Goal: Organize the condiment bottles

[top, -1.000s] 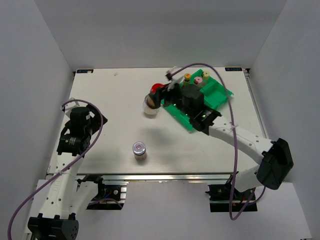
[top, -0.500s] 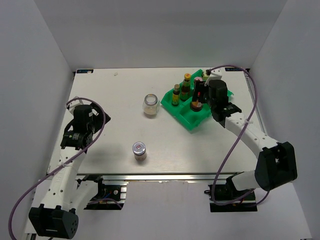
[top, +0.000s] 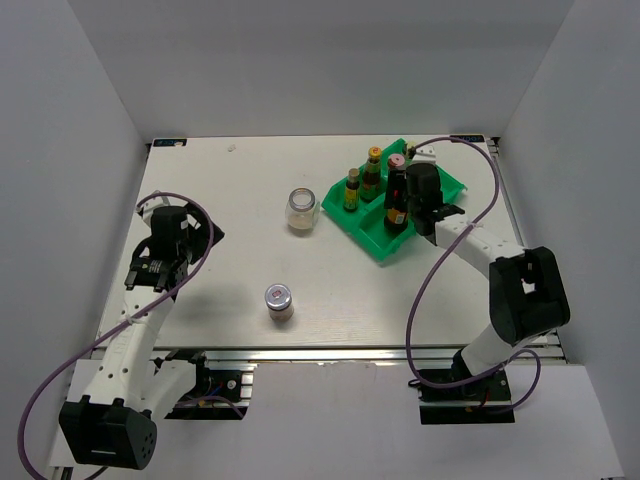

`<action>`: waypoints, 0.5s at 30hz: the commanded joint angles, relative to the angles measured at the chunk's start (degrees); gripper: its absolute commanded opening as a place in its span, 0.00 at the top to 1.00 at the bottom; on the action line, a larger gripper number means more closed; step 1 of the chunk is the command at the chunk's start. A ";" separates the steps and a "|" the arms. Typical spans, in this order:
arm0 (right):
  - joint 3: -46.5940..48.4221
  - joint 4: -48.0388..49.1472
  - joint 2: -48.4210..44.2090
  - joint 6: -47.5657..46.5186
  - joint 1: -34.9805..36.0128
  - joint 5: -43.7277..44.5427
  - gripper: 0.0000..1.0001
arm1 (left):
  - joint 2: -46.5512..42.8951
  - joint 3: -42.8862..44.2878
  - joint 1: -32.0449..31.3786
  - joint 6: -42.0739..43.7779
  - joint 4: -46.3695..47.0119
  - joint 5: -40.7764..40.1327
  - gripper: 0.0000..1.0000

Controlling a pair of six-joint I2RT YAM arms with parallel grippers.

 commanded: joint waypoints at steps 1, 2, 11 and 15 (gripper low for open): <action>3.03 10.02 -0.08 1.85 -0.25 4.21 0.82 | 0.15 -0.66 -0.15 -0.58 1.80 0.45 0.02; 2.94 10.20 0.79 2.29 -0.25 4.39 0.80 | 0.33 -0.66 -0.15 -0.58 1.89 0.45 0.02; 2.76 10.11 -0.16 2.03 -0.25 2.20 0.22 | 0.86 -1.10 -0.15 -1.37 3.82 1.33 0.02; 1.98 9.93 -3.94 1.41 -0.25 -1.31 0.11 | 0.86 -1.27 -0.15 -1.37 3.65 1.24 0.02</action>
